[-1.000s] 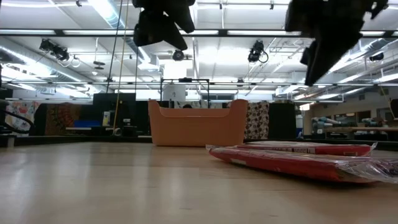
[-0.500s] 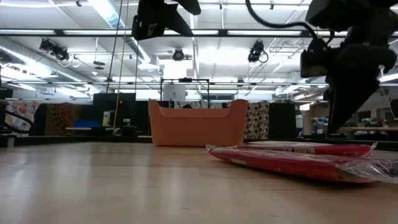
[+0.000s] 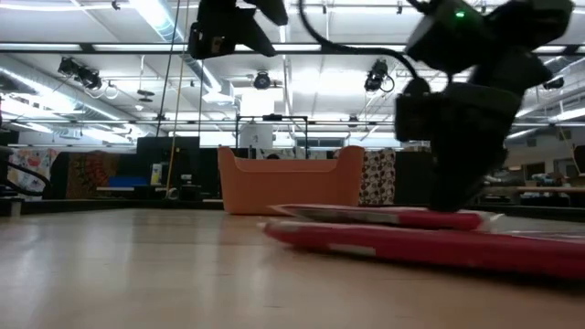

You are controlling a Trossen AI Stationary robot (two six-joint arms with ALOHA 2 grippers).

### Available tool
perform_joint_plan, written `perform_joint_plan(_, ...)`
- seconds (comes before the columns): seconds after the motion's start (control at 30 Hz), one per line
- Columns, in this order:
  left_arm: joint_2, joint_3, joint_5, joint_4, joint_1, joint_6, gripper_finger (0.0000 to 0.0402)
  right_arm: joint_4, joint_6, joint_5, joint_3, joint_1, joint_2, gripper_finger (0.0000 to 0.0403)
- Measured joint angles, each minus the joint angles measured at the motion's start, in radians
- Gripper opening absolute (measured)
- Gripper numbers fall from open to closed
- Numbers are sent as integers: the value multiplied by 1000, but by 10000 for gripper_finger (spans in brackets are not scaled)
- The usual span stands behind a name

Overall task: Sort popcorn bags into baskets
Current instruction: Put the popcorn bag into the orange bin

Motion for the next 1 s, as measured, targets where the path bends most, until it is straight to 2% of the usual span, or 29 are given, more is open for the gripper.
perform_joint_plan(0.23,-68,0,-81,-144,-27,-7,149,-54,-143,-32,213,-10,130,137)
perform_joint_plan(0.37,-71,0,-120,-201,-33,30,149,-221,-245,-48,329,-14,132,137)
perform_joint_plan(0.47,-55,0,-149,-208,-44,55,149,-374,-318,-17,384,-14,104,137)
perform_joint_plan(0.63,-22,-24,-198,-199,-67,79,149,-530,-357,51,397,-13,31,137)
perform_joint_plan(0.87,40,-34,-204,-191,-86,87,149,-721,-403,120,394,-11,-74,137)
perform_joint_plan(1.0,81,-34,-217,-176,-89,173,149,-781,-420,179,360,-13,-150,137)
